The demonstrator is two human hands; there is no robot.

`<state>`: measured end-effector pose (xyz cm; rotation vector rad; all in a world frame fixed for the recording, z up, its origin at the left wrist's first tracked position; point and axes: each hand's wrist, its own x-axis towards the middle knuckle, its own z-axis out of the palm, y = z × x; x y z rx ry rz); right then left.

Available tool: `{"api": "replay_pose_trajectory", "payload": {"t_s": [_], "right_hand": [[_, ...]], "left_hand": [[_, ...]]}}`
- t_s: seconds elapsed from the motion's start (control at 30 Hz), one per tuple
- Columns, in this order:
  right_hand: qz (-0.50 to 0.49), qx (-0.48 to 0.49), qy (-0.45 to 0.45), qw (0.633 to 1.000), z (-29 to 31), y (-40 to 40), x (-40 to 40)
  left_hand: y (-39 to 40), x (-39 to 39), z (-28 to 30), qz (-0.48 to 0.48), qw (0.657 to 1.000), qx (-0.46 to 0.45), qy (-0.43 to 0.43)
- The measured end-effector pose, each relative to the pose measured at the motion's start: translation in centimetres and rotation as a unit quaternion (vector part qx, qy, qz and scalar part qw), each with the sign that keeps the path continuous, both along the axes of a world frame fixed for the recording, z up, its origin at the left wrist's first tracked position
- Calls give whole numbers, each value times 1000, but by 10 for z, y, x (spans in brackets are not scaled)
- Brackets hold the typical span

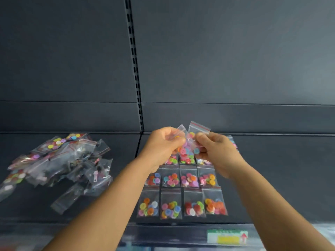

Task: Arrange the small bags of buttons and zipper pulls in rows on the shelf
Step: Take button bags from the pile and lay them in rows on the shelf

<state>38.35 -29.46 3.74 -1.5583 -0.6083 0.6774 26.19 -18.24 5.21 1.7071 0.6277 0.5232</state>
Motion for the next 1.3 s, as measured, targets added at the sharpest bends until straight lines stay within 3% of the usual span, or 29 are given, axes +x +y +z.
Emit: {"api": "replay_pose_trajectory", "payload": {"t_s": [0.1,0.37,0.57,0.7,0.97,1.17,1.3], "right_hand": [[64,5,15,998,0,-21,4],[-29,28,77,996,-13,-76,33],[-114,32,71,990,-20,-96,55],[-139,-73,-29,987,-28,-113,75],[-58,-214,-150,963,-48,-119,78],[-73,-278,-346,893,-56,-126,74],[-32,-260,-419,869,-60,-128,69]], "left_hand": [[-22,15,-4,19,1000,18,6],[-85,47,-17,-12,998,-67,16],[-92,57,-25,24,998,-58,28],[-95,63,-35,41,996,21,82],[-111,79,-57,27,970,165,177],[-115,76,-65,36,904,363,222],[-116,72,-72,-61,867,457,191]]}}
